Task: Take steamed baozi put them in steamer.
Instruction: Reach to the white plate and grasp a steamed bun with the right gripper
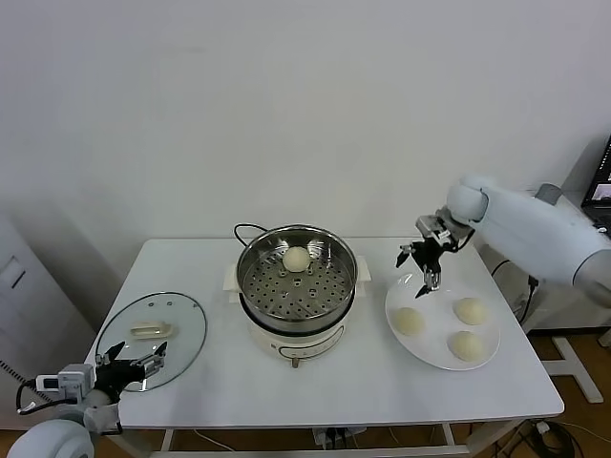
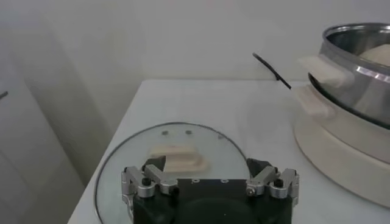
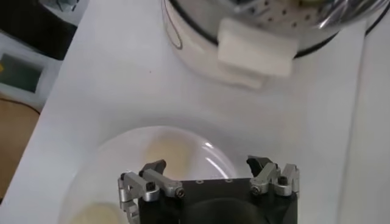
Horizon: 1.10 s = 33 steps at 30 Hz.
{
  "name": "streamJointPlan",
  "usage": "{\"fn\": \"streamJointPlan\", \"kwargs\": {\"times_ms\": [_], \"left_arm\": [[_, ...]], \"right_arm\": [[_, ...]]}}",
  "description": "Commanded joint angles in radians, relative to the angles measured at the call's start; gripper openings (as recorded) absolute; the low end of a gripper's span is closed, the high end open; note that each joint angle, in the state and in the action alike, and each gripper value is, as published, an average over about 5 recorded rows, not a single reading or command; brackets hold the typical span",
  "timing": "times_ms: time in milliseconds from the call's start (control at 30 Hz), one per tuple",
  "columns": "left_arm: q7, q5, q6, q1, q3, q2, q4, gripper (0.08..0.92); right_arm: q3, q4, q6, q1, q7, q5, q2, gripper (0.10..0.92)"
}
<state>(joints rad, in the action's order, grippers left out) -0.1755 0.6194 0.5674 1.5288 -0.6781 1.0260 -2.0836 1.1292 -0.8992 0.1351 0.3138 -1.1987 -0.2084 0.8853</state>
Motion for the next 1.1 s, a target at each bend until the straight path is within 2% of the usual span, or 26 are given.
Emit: {"fn": "streamJointPlan", "kwargs": {"times_ms": [33, 667, 800, 1100], "left_arm": [[0.0, -0.001, 0.0, 0.001, -0.001, 0.001, 0.0, 0.823], [0.0, -0.001, -0.001, 0.003, -0.001, -0.002, 0.0, 0.823], [0.0, -0.001, -0.001, 0.005, -0.001, -0.002, -0.001, 0.823], [0.001, -0.001, -0.003, 0.007, -0.002, -0.007, 0.003, 0.823]], "right_arm": [[-0.051, 0.003, -0.043, -0.099, 0.018, 0.03, -0.023, 0.823], [-0.162, 0.073, -0.031, -0.204, 0.052, 0.11, 0.011, 0.814], [-0.183, 0.089, -0.029, -0.217, 0.044, 0.123, 0.02, 0.775], [-0.225, 0.111, -0.021, -0.243, 0.037, 0.145, 0.039, 0.613]]}}
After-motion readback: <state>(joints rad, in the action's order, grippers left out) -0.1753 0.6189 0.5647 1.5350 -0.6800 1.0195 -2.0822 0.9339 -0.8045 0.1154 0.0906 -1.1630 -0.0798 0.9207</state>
